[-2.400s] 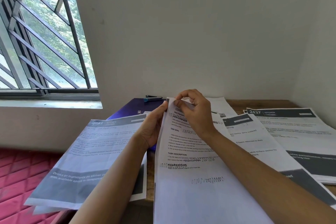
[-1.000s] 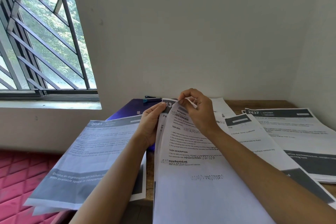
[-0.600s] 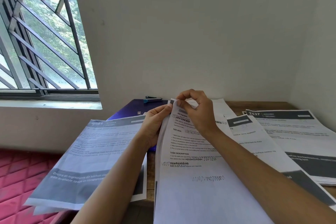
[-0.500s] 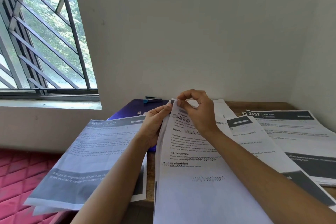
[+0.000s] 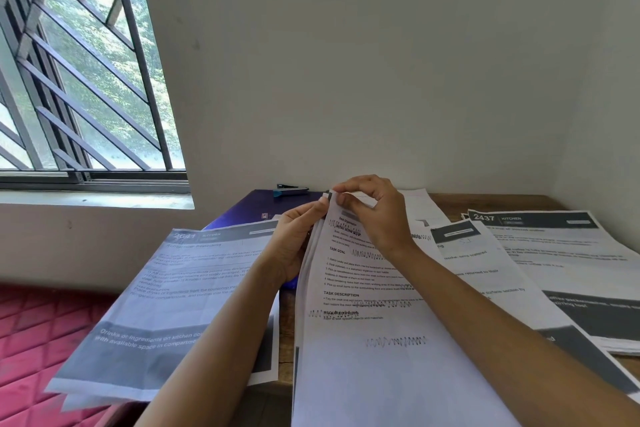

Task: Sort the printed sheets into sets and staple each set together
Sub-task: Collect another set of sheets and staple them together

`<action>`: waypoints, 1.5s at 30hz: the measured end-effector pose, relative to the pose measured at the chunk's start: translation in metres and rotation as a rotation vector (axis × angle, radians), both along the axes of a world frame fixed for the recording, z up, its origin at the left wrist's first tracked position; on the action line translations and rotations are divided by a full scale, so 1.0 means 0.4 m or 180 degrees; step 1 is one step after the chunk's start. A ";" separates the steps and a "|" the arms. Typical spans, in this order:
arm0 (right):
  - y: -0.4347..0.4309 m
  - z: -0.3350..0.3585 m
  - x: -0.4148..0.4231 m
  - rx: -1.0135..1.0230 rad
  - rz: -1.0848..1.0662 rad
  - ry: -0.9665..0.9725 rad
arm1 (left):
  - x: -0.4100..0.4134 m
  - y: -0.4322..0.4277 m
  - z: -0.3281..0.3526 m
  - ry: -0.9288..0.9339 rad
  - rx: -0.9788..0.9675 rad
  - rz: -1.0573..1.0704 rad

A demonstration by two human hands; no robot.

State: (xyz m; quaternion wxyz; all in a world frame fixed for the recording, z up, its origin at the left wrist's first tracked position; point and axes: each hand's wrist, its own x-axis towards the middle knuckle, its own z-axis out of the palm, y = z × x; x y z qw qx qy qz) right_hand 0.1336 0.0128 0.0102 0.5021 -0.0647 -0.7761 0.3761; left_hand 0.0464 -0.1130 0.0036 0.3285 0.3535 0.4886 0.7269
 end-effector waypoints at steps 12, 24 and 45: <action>-0.006 -0.010 -0.001 0.0050 -0.0001 0.0229 | -0.009 0.004 -0.004 0.0027 -0.0099 0.0078; -0.012 -0.010 -0.003 0.0028 -0.0010 0.0476 | -0.007 0.002 0.000 0.0084 -0.0084 0.0048; -0.014 -0.010 -0.010 -0.0056 0.0126 0.0173 | -0.020 0.004 -0.008 0.0047 -0.0126 -0.0074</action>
